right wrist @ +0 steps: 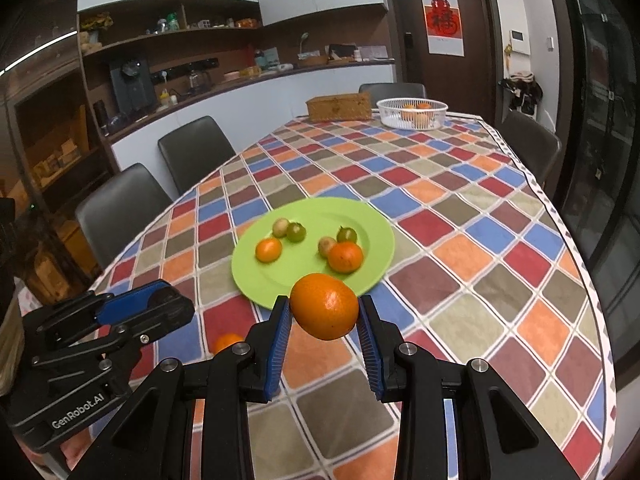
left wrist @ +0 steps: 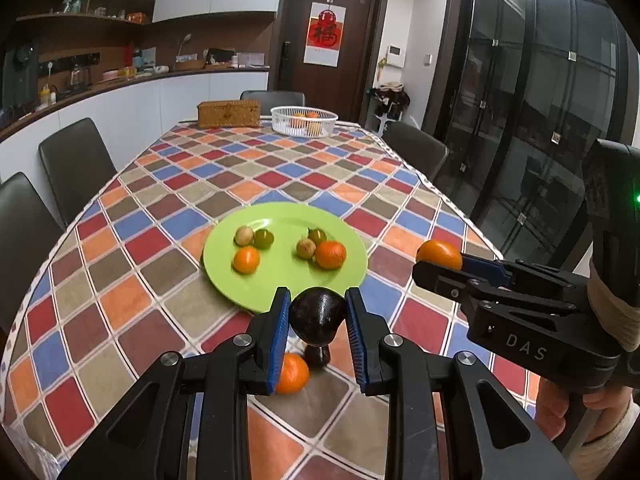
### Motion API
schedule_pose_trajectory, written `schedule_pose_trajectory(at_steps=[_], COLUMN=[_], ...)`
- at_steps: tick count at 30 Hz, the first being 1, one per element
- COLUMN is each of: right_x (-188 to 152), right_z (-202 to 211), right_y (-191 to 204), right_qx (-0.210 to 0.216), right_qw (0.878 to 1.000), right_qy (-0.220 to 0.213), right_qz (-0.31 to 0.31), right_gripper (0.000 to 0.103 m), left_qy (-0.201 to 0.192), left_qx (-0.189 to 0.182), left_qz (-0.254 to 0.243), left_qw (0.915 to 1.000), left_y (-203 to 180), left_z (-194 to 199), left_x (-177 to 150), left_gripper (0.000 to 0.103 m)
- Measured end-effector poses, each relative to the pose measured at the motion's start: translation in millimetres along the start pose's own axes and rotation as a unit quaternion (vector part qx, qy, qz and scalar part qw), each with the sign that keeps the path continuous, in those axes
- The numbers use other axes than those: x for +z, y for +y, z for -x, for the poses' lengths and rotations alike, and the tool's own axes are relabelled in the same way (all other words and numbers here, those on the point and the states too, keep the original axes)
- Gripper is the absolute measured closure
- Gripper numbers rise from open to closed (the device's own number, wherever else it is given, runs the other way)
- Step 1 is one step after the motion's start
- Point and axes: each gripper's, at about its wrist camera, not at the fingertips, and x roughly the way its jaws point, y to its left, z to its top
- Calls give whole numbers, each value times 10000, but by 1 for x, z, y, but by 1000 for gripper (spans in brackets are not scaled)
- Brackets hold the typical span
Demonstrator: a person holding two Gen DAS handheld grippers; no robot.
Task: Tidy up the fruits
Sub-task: 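Carry the plum and orange onto the green plate and open both tools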
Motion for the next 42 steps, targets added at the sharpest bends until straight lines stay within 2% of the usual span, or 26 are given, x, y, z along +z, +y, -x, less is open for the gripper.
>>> schedule_pose_trajectory(at_steps=[16,32,42], right_x=[42,73,79], right_z=[-24,-91,-139], right_y=[10,12,1], right_qx=[56,145,87], right_qw=[9999,9996,9985], right_qy=[-127,230,537], right_qz=[-28,38,9], right_gripper=[68,68,68], left_qy=[-155,78,459], left_qx=[-90,-132,-185], left_qz=[-32,263,411], left_qw=[9998,9995,9979], left_y=[22,62,81], left_z=[-19,-72,-124], left_x=[39,65,65], left_gripper=[75,75,75])
